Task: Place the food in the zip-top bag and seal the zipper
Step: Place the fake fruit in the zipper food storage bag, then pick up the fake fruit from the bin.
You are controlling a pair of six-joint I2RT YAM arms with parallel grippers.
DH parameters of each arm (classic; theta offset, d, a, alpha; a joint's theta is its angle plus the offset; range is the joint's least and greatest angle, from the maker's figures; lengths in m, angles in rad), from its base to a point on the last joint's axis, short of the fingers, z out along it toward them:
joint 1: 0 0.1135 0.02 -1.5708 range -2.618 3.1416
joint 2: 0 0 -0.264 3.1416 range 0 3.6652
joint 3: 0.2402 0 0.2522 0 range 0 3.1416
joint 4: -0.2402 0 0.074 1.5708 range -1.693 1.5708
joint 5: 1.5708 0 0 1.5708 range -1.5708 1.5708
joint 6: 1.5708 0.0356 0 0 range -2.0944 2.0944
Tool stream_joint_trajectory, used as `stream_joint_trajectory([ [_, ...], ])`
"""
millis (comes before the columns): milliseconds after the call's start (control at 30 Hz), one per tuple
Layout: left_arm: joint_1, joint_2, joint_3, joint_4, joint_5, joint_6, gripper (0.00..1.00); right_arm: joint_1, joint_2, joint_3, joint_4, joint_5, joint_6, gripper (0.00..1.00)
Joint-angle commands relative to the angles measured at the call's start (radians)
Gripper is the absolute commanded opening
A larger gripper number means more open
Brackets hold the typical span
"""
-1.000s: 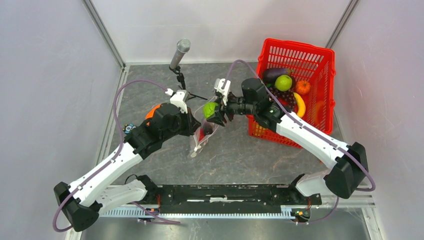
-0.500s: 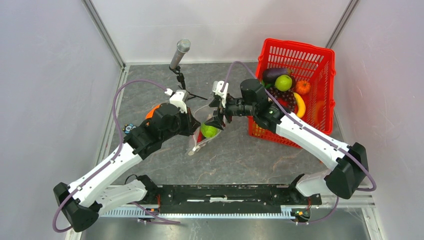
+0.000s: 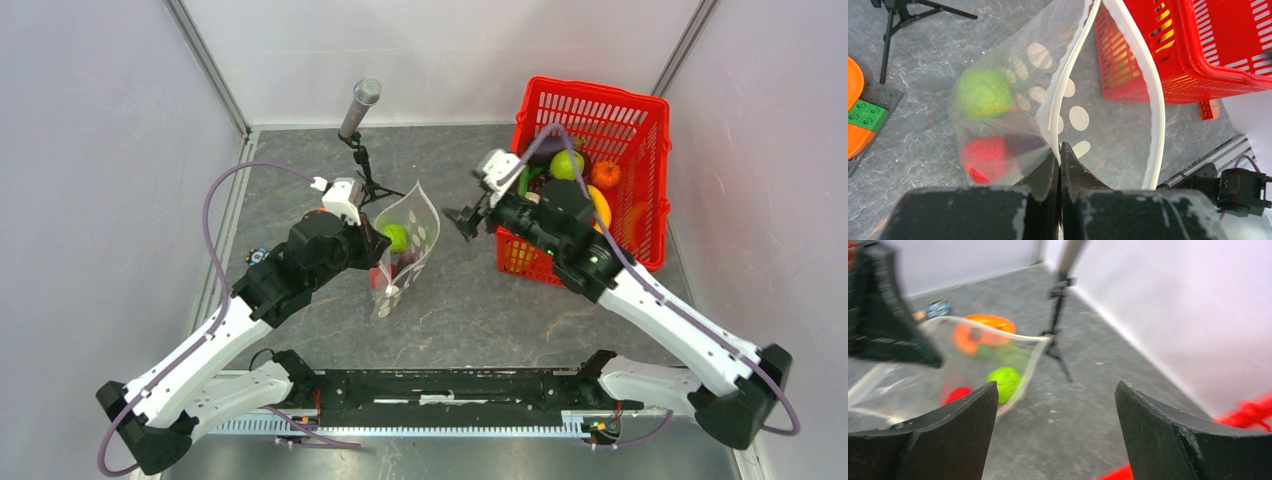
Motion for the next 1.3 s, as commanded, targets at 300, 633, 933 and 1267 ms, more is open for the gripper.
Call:
stream_joint_trajectory([
  [300, 0.005, -0.031, -0.015, 0.056, 0.01, 0.01, 0.02, -0.402, 0.007, 0.105, -0.248, 0.535, 0.203, 0.94],
  [633, 0.006, -0.057, -0.019, 0.027, -0.005, 0.03, 0.02, -0.627, 0.267, 0.179, -0.229, 0.451, 0.248, 0.98],
  [933, 0.006, -0.081, -0.04, 0.016, -0.007, 0.024, 0.02, -0.699, 0.435, 0.224, -0.239, 0.344, 0.022, 0.95],
  [1267, 0.006, -0.073, -0.03, 0.01, -0.019, 0.049, 0.02, -0.717, 0.652, 0.335, -0.447, 0.295, -0.365, 0.95],
])
